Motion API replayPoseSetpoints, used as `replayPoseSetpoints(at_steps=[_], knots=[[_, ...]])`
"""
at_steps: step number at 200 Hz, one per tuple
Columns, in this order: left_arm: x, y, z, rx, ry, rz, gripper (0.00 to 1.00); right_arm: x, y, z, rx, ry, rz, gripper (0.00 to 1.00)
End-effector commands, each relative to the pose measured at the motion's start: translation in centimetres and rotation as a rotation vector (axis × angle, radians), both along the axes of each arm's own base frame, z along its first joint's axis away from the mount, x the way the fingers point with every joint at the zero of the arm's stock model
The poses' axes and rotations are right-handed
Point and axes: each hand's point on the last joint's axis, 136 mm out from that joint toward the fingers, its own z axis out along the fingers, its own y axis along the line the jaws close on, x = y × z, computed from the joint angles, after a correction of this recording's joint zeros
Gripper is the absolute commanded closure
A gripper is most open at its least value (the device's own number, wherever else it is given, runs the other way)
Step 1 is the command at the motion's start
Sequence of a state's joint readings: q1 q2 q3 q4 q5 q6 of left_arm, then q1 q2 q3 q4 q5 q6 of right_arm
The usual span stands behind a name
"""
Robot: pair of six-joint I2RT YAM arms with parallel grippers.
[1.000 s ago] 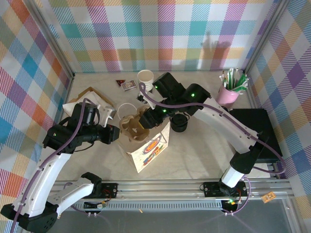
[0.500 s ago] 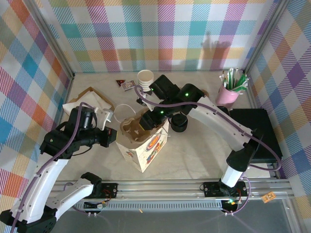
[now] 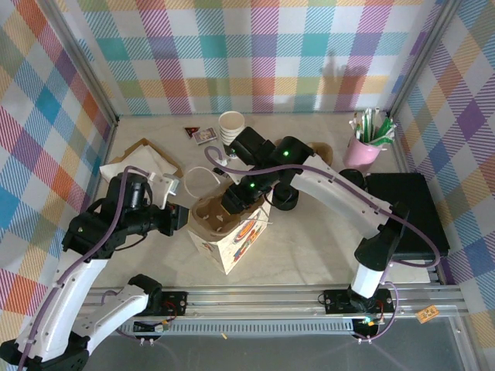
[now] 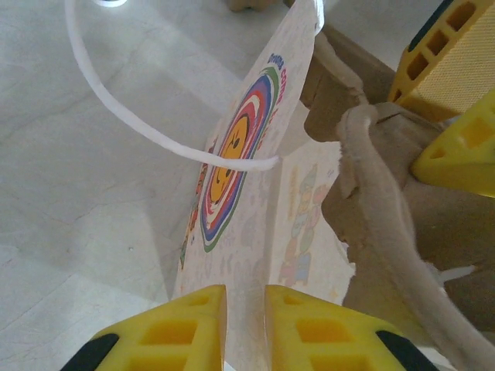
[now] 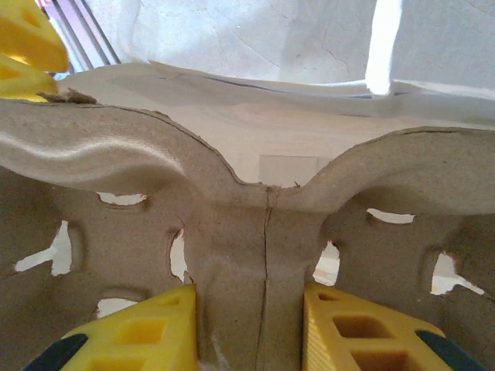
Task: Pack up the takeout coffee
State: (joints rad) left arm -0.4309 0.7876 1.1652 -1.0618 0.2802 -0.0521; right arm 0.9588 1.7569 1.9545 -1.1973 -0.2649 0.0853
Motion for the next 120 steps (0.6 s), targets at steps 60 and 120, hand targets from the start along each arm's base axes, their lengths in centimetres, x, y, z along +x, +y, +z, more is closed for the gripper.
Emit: replayPoseSetpoints(at_steps=[60, 120], knots=[[-0.52, -0.09, -0.69, 0.007, -0.024, -0.037, 0.79, -0.1, 0.78, -0.68, -0.052, -0.03, 0.03, 0.67], [-0.73, -0.24, -0.43, -0.002, -0.035, -0.052, 0.79, 0.56, 0.75, -0.81, -0.075, -0.041, -0.004, 0.68]])
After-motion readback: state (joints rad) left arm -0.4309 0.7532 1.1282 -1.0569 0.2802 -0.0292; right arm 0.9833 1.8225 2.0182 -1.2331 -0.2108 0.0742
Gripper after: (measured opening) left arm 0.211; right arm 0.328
